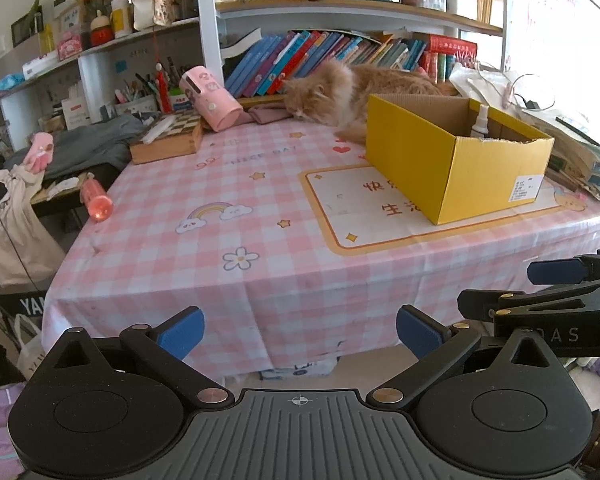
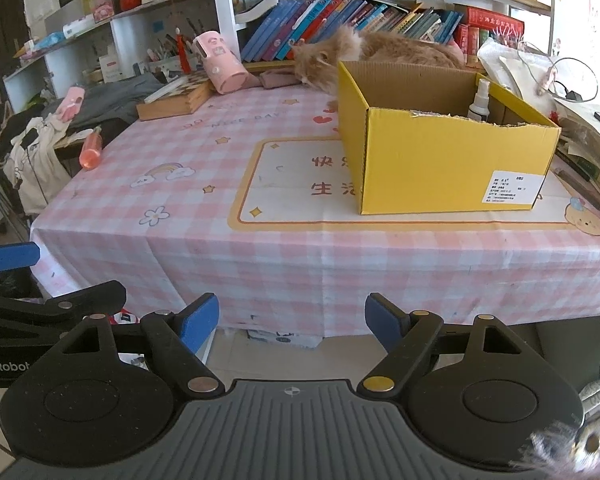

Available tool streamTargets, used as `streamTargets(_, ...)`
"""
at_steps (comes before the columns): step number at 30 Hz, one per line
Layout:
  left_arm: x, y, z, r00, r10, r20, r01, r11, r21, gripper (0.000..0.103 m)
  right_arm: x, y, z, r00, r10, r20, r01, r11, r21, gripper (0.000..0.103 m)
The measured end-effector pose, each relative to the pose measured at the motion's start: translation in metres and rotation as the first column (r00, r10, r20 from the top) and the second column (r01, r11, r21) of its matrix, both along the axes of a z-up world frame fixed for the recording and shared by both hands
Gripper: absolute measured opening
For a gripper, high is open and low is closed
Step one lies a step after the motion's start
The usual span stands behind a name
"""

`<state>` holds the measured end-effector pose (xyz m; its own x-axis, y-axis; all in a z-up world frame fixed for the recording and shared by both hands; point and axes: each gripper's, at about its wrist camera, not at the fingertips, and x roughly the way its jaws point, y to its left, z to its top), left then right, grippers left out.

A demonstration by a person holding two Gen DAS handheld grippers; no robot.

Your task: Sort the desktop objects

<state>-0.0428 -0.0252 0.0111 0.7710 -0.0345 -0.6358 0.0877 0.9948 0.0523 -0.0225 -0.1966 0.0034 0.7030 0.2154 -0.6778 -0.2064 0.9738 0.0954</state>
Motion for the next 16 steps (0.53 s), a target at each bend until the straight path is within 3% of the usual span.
streamTargets(16, 0.0018, -0.0001, -0.0018, 1.000, -0.016, -0.002, 0.016, 1.000, -0.020, 0.103, 0.0007, 0.0013, -0.0041, 1.000, -0.001, -0.017, 0.001, 1.000, 0.004, 0.079)
